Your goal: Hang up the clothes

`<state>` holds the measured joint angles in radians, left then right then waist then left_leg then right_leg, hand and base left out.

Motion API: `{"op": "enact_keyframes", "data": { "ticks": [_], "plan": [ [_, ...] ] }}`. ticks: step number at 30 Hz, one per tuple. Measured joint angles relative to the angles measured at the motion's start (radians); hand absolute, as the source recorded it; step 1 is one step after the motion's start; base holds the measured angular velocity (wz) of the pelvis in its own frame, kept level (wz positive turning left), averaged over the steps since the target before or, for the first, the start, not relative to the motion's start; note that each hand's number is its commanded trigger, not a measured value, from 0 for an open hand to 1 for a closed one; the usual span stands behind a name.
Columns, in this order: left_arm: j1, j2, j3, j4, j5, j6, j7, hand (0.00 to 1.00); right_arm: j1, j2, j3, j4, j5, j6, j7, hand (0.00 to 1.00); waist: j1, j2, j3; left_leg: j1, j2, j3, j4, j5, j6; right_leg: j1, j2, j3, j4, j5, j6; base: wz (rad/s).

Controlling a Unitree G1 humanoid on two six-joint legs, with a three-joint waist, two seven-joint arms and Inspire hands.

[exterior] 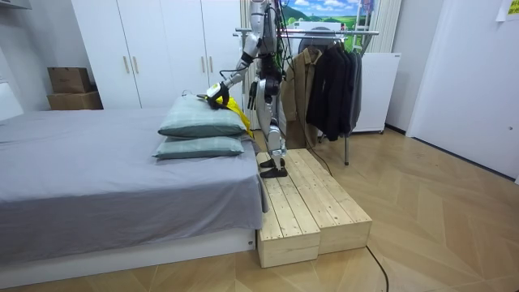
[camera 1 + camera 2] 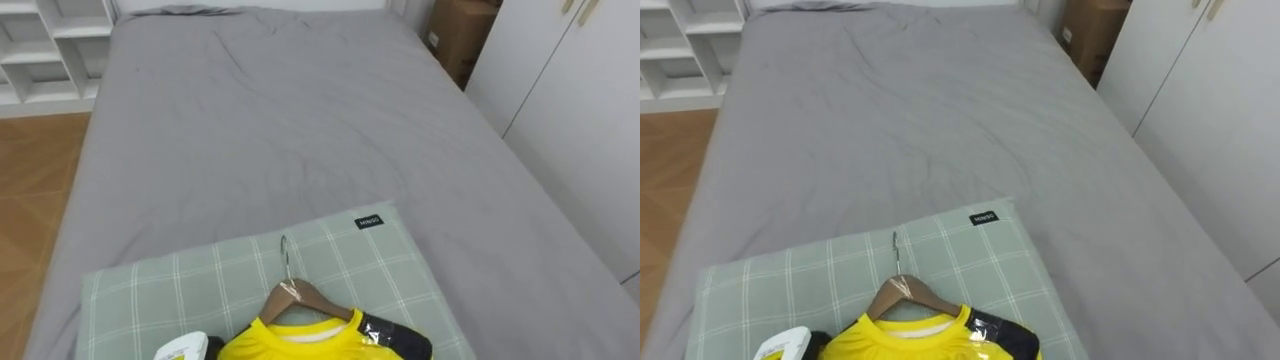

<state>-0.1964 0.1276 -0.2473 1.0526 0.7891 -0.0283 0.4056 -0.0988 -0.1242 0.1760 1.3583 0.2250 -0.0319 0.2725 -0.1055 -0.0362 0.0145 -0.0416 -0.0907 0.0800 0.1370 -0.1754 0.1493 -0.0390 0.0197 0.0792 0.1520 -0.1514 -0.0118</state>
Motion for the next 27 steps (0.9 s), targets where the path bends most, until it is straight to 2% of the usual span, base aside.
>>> {"op": "enact_keyframes", "data": {
  "ticks": [17,27],
  "plan": [
    [-0.002,-0.003,0.0,0.007,-0.012,0.001,-0.001,1.0,-0.002,0.0,0.0,0.001,0.0,0.001,-0.007,0.0,0.0,0.01,0.0022,0.0,0.0,0.0,0.0,0.0,0.0,0.0,0.0,0.0,0.0,0.0,0.0,0.0],
    [-0.009,-0.003,0.0,0.024,-0.014,-0.001,-0.001,1.0,-0.001,0.0,0.001,0.004,0.0,0.001,-0.007,0.0,0.0,0.009,0.0017,0.0,0.0,0.0,-0.001,0.0,0.0,0.0,0.001,0.0,-0.001,0.0,0.0,0.0]
  ]
}}
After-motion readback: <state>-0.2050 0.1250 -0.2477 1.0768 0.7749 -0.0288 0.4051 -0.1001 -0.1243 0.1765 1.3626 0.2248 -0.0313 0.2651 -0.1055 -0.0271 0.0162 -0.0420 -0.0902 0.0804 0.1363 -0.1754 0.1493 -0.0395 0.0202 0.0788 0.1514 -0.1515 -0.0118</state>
